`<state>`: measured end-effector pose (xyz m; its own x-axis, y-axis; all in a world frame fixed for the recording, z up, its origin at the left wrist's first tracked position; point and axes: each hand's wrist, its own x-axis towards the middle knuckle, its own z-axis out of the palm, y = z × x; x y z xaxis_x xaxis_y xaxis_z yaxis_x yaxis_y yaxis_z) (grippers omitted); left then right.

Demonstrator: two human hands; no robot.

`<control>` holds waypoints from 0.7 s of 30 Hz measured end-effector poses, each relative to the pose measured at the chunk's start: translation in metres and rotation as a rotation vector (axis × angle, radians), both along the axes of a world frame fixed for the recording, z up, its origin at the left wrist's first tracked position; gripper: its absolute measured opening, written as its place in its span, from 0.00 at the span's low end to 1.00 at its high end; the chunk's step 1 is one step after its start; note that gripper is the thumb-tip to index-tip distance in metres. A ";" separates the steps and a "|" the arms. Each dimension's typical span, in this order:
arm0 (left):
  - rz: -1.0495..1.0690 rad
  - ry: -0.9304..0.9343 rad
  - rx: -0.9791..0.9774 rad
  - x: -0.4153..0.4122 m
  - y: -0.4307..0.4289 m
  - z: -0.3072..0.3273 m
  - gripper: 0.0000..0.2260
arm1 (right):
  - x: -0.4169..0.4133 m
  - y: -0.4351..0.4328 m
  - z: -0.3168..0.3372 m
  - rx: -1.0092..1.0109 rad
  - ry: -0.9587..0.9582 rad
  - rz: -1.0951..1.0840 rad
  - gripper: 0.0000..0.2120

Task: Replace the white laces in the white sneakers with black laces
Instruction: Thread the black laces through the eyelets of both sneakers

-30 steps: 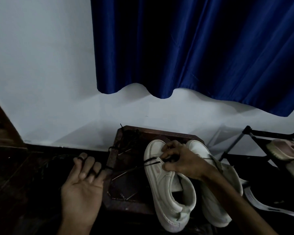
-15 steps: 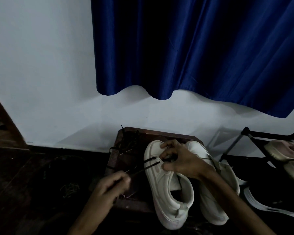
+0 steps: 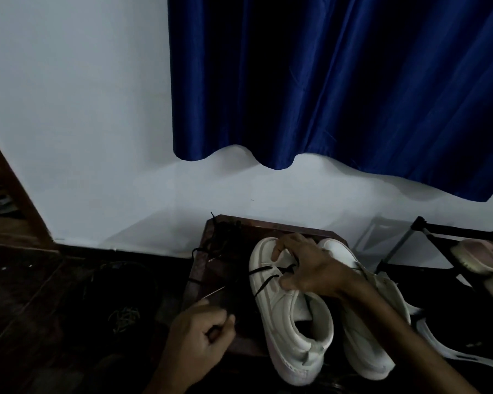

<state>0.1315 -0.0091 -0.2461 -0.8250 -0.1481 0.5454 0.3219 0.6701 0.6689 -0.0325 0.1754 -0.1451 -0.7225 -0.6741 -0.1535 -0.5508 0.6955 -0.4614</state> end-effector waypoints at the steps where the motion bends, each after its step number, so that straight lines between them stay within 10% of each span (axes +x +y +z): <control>1: -0.001 -0.017 -0.039 -0.001 0.000 -0.001 0.18 | -0.001 -0.003 0.005 0.044 0.037 0.046 0.22; 13: 0.045 -0.112 -0.263 -0.003 -0.001 -0.008 0.16 | 0.024 -0.084 -0.011 0.455 0.607 0.523 0.09; 21: -0.065 -0.243 -0.302 -0.021 -0.006 0.017 0.06 | -0.006 -0.075 0.047 -0.136 0.432 0.195 0.06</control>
<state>0.1103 -0.0152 -0.2288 -0.9379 0.0457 0.3439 0.2263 0.8319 0.5066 -0.0380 0.1009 -0.0981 -0.5591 -0.7961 0.2314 -0.8257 0.5097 -0.2416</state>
